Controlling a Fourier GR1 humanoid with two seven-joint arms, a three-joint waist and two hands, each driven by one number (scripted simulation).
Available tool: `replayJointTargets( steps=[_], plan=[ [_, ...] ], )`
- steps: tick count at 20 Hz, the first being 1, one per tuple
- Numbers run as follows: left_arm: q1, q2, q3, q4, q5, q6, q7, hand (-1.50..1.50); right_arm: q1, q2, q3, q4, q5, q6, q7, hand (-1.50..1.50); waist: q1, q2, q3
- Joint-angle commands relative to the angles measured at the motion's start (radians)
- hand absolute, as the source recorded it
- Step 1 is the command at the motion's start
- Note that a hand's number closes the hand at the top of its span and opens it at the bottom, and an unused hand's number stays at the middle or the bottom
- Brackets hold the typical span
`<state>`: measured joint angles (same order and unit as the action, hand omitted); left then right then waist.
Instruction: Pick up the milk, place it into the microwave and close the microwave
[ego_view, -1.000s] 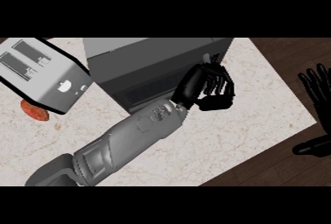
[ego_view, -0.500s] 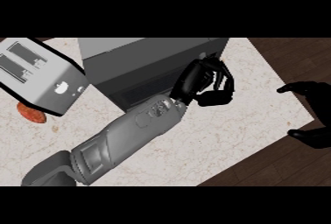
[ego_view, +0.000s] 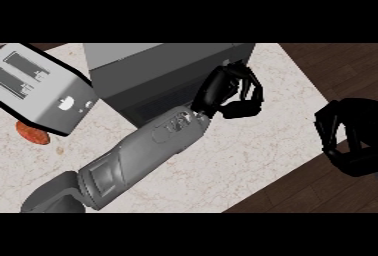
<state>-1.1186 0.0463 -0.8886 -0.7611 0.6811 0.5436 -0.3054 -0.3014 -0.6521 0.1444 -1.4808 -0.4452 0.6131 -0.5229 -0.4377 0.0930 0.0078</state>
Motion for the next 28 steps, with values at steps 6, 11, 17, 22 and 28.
replayJointTargets(
  steps=[6,11,17,22,28],
  plan=[
    [-0.047,-0.043,0.014,0.033,0.027,0.024,-0.008,1.5,0.0,-0.008,0.053,-0.103,-0.022,0.072,-0.014,1.5,-0.033,0.008,0.003],
    [-0.044,-0.043,0.017,0.024,0.038,0.049,-0.01,1.5,0.01,-0.017,0.064,-0.15,-0.037,0.067,0.004,1.5,-0.042,0.005,0.003],
    [-0.088,-0.045,0.022,0.058,0.049,0.053,-0.009,1.5,0.029,-0.015,0.084,-0.2,-0.052,0.062,0.018,1.5,-0.064,0.01,0.005],
    [-0.059,-0.046,0.074,0.137,0.129,0.069,0.084,1.5,0.067,-0.054,0.177,-0.228,-0.033,0.113,0.097,1.5,-0.024,0.04,0.001],
    [0.031,-0.046,0.298,0.047,0.356,0.029,0.036,1.5,0.118,-0.022,0.218,-0.288,-0.061,0.082,0.116,1.5,0.028,0.044,-0.015]
  ],
)
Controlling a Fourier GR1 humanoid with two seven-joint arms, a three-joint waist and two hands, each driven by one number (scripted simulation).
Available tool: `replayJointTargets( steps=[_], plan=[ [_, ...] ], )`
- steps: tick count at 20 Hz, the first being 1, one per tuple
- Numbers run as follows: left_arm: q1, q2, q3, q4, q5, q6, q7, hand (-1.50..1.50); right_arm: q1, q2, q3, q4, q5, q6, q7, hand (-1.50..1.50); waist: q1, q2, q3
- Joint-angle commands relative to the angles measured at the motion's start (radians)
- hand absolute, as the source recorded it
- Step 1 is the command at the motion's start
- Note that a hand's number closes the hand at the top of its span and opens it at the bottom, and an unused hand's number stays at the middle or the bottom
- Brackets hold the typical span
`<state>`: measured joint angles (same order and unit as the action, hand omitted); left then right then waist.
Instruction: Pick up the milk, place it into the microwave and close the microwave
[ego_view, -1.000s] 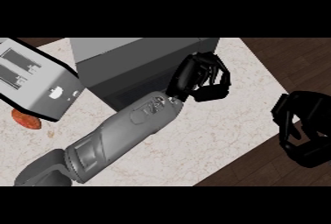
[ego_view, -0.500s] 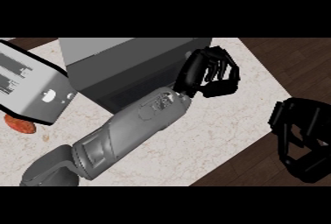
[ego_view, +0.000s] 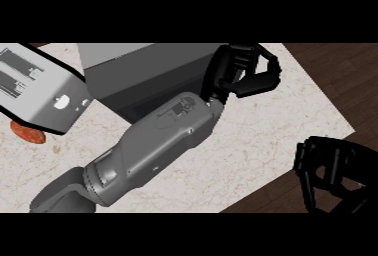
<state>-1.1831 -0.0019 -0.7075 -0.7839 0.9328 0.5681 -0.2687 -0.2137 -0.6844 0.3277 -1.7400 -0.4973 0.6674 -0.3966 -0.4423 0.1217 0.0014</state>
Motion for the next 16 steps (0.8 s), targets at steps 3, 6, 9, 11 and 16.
replayJointTargets(
  steps=[3,6,9,11,16],
  plan=[
    [0.118,0.002,0.115,0.07,0.152,-0.044,-0.011,1.5,0.058,0.026,0.05,-0.055,-0.012,0.004,-0.002,1.5,0.046,0.011,-0.006],
    [0.146,0.002,0.107,0.08,0.186,-0.101,-0.026,1.5,0.09,0.036,0.06,-0.083,-0.009,-0.024,0.006,1.5,0.07,0.004,-0.006],
    [0.159,0.002,0.099,0.09,0.211,-0.15,-0.045,1.5,0.114,0.054,0.073,-0.12,-0.005,-0.045,0.003,1.5,0.08,0.002,-0.006],
    [0.171,0.01,0.089,0.101,0.23,-0.188,-0.044,1.5,0.138,0.056,0.079,-0.134,-0.001,-0.058,0.007,1.5,0.095,-0.002,-0.006],
    [0.191,0.03,0.063,0.117,0.254,-0.27,-0.069,1.5,0.183,0.08,0.112,-0.182,0.022,-0.094,0.014,1.5,0.119,0.002,-0.006]
  ],
)
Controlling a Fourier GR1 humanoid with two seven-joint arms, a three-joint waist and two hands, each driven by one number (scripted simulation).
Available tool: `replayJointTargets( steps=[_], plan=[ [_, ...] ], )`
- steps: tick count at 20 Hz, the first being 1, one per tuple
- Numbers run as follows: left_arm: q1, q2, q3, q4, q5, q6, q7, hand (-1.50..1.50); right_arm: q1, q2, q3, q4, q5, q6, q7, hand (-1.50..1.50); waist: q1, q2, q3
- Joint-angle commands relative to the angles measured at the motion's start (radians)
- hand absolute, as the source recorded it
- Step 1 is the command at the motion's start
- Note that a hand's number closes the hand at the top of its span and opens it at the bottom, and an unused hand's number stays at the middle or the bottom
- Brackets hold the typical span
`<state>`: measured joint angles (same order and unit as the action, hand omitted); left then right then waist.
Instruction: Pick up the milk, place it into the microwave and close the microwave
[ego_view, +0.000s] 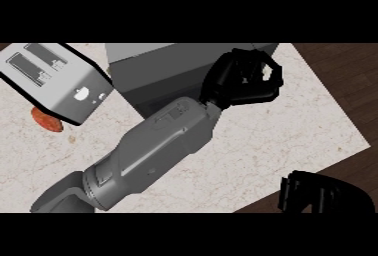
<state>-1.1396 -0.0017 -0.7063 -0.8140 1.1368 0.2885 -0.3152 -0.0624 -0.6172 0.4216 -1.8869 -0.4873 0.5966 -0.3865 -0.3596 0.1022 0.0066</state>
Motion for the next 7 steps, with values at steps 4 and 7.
replayJointTargets(
  steps=[4,7],
  plan=[
    [0.147,0.033,0.052,0.163,0.074,-0.045,-0.027,1.5,0.062,0.035,0.045,-0.077,0.038,-0.054,0.007,1.5,0.049,0.019,-0.01],
    [0.149,0.043,0.043,0.177,0.086,-0.081,-0.031,1.5,0.088,0.046,0.057,-0.106,0.059,-0.086,0.016,1.5,0.054,0.017,-0.01]
  ],
)
